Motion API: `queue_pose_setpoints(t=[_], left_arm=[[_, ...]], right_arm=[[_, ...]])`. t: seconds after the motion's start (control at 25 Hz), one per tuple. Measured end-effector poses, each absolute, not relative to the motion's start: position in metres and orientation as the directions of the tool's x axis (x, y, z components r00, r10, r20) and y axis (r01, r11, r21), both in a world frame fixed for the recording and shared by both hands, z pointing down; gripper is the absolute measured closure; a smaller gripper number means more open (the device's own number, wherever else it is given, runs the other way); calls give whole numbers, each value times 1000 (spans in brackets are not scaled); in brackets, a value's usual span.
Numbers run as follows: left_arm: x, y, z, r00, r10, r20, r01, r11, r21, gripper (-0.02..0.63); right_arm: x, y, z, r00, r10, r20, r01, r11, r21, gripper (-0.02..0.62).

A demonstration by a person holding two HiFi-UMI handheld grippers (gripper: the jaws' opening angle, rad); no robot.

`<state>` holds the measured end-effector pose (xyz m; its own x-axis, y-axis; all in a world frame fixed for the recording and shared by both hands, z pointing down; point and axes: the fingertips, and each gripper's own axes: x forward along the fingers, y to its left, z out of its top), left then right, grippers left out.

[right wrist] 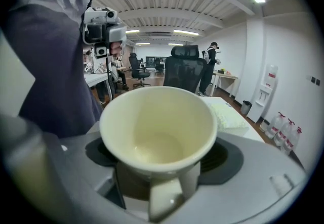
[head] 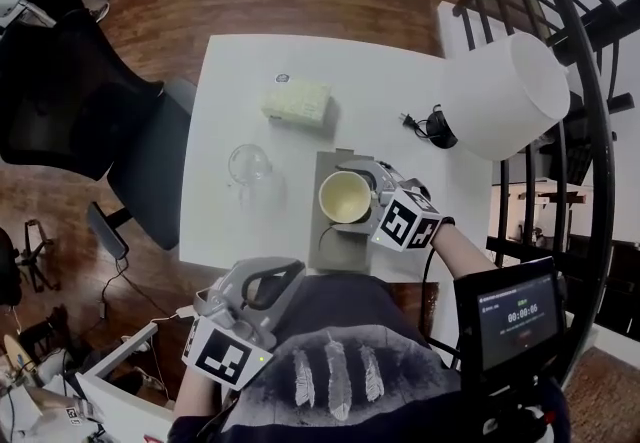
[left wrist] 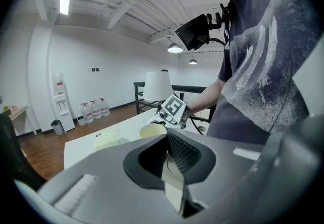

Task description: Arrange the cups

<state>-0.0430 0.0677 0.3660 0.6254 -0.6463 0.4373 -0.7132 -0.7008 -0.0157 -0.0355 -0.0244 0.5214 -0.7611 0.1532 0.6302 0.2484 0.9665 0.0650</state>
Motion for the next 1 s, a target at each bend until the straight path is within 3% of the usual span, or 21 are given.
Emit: queue_pose_setpoints(t=[0.92,1.0], left_arm=[[-41,72,365,627,-636,451,-704,-710,-22,591],[-43,72,365,625,-641,445,-706,-707,-26,591]], right_arm=[[-24,-6,544,-716,197,670,281,960,17,139],[-23,-8,541,-734,208,647,251,968,-25,78]])
